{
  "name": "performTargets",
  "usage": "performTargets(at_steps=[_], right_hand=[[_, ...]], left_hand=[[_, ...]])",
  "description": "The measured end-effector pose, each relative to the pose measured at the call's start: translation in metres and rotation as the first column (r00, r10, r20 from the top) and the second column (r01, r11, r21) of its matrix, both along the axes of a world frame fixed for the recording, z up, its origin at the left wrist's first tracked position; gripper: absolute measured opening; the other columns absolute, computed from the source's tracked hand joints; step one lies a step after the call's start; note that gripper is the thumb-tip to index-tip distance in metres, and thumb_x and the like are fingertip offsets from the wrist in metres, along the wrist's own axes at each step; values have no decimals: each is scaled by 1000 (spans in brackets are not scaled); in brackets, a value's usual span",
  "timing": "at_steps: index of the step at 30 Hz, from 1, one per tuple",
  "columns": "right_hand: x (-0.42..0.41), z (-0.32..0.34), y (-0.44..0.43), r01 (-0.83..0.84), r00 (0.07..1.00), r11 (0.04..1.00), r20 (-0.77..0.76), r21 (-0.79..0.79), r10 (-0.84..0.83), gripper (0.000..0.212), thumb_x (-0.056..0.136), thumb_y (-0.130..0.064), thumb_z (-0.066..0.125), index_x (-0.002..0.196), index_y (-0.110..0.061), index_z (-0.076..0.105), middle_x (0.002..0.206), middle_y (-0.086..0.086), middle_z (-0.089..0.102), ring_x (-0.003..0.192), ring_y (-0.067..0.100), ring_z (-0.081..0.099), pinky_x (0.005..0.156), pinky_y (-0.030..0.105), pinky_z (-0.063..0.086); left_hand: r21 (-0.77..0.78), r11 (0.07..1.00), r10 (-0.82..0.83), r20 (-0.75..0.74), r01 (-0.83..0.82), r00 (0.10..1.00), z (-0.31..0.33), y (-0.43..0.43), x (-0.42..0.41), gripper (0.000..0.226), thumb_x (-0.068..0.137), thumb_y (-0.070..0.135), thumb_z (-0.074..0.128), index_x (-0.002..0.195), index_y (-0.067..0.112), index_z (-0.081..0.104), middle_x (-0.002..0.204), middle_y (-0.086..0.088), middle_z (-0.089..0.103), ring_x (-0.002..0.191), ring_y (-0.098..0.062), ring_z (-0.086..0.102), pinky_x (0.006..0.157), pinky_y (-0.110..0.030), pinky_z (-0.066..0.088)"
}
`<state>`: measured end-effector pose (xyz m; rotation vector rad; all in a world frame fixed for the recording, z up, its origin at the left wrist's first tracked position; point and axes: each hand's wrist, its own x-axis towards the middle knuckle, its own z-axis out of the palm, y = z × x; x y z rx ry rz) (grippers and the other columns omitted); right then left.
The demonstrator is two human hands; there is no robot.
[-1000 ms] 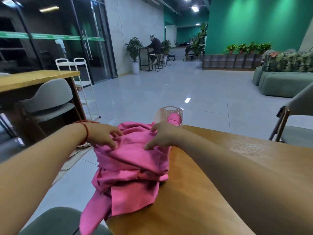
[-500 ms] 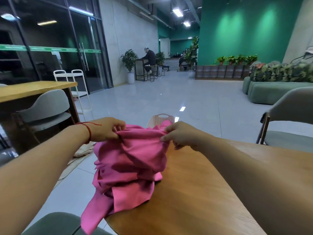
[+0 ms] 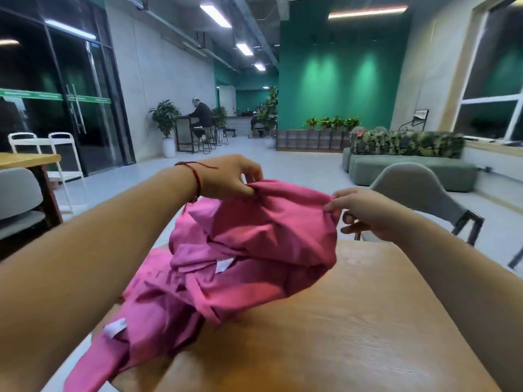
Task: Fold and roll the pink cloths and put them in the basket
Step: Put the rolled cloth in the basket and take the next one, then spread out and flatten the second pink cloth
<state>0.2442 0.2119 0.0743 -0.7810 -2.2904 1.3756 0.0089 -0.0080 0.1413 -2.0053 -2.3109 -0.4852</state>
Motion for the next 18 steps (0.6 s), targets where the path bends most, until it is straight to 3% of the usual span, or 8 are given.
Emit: performTargets(at_steps=[2,5,8,10,15,18], right_hand=[[32,4,21,103,994,995,-30,7,-103,15,90,-13,75,77,-20,74,73,-2,58,58,12,47,60,32,57],[71,4,48,271,958,962,-97,-3,-270,13,91,-7,71,89,-19,72,75,2,57,61,14,48,58,28,53],[96,-8,74,425,897,904,-144,30,-417,27,95,-6,67,119,-20,66,95,5,66,75,20,57,66,34,54],[107,-23,89,474,876,875,-146,94,-459,34,94,-12,70,126,-21,63,109,8,69,85,24,62,69,37,54],[99,-63,93,383,923,919,-85,97,-376,29,94,-15,74,121,-21,67,110,4,71,92,22,65,69,34,52],[81,-87,87,244,968,957,22,157,-250,43,88,-27,84,128,-27,68,121,-2,70,97,13,66,76,29,51]], left_hand=[[66,996,-53,6,52,999,-4,34,26,18,89,23,79,107,24,73,89,17,72,79,3,64,76,-22,52],[143,982,-137,63,127,989,-22,79,59,32,94,34,76,122,23,67,117,9,71,104,-10,68,92,-30,54],[115,984,-144,89,133,986,-45,106,77,38,99,36,69,134,26,59,134,7,64,120,-13,62,102,-34,51],[43,993,-115,73,112,991,-61,116,76,38,100,34,66,136,27,57,135,6,64,122,-14,62,104,-36,50],[-141,990,18,82,-6,996,-101,110,43,38,100,37,67,136,29,57,132,8,64,120,-13,62,108,-39,50],[-255,960,130,58,-111,990,-128,95,18,53,97,45,70,143,27,52,143,3,58,130,-17,57,107,-29,42]])
